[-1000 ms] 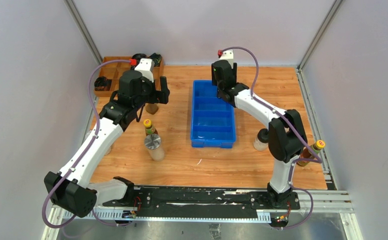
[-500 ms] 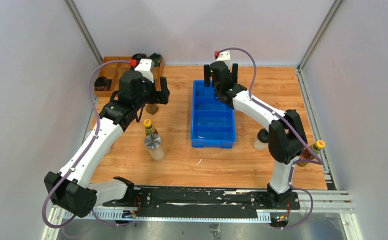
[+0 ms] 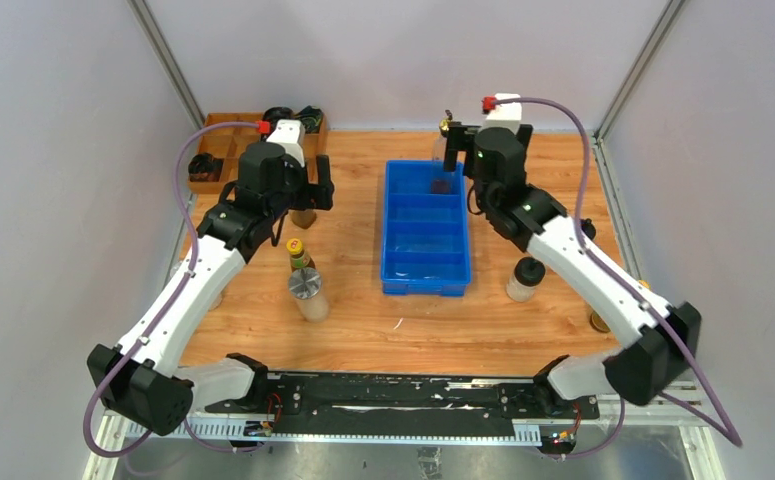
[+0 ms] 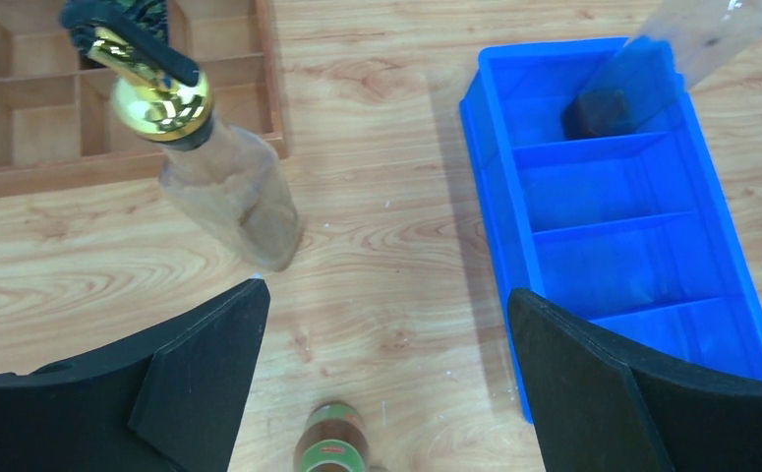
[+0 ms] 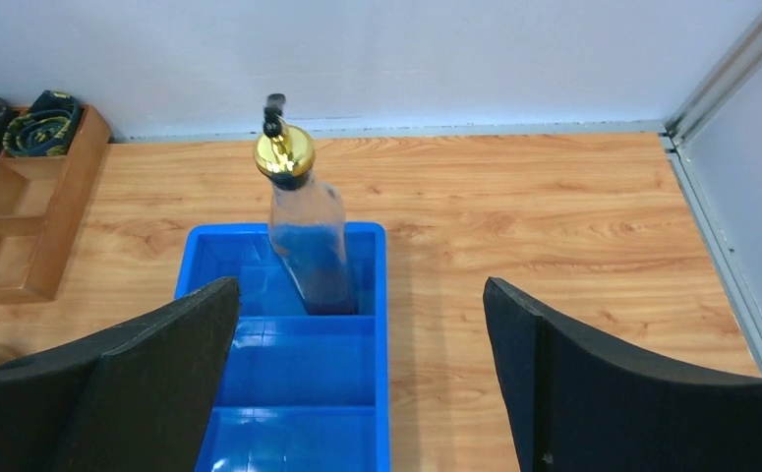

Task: Organize the condiment bottles
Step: Pick up the bottle from the center of the board.

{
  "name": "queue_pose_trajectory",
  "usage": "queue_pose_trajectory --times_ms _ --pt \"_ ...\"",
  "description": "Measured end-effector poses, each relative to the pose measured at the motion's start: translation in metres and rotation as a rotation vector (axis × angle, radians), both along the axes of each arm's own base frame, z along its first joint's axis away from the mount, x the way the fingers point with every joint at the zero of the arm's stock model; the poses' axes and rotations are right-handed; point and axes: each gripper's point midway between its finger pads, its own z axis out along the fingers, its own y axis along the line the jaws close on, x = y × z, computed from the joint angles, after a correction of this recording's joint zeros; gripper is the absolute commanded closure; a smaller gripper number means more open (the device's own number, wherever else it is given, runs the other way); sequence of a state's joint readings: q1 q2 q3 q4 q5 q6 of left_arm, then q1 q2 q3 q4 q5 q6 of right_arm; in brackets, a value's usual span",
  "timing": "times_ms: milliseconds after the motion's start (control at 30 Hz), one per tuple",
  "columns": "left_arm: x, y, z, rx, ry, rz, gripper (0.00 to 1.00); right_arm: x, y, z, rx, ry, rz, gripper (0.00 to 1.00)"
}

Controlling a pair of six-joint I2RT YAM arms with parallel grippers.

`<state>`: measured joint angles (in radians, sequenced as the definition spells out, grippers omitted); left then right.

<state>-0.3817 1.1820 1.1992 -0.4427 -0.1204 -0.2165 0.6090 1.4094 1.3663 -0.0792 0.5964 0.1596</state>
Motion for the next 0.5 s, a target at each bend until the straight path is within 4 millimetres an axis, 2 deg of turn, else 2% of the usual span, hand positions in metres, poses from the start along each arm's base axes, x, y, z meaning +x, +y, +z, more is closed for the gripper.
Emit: queue_pose_trajectory --times_ms 67,200,333,500 --pt "-0.001 0.006 0.001 0.018 0.005 0.025 0.02 -0.017 -0.012 0.009 0.013 -0.017 -0.001 0.00" --pt "0.000 0.018 0.010 0.045 -0.003 0.085 0.00 -0.040 -0.026 0.014 0.017 -0.018 0.001 0.00" --pt "0.000 0.036 0.015 0.086 -0.011 0.172 0.00 -0.050 -0.033 0.014 0.009 -0.006 0.002 0.00" --pt "0.003 0.056 0.005 0.138 0.017 0.260 0.00 -0.060 -0.038 0.012 0.004 0.003 0.008 0.00"
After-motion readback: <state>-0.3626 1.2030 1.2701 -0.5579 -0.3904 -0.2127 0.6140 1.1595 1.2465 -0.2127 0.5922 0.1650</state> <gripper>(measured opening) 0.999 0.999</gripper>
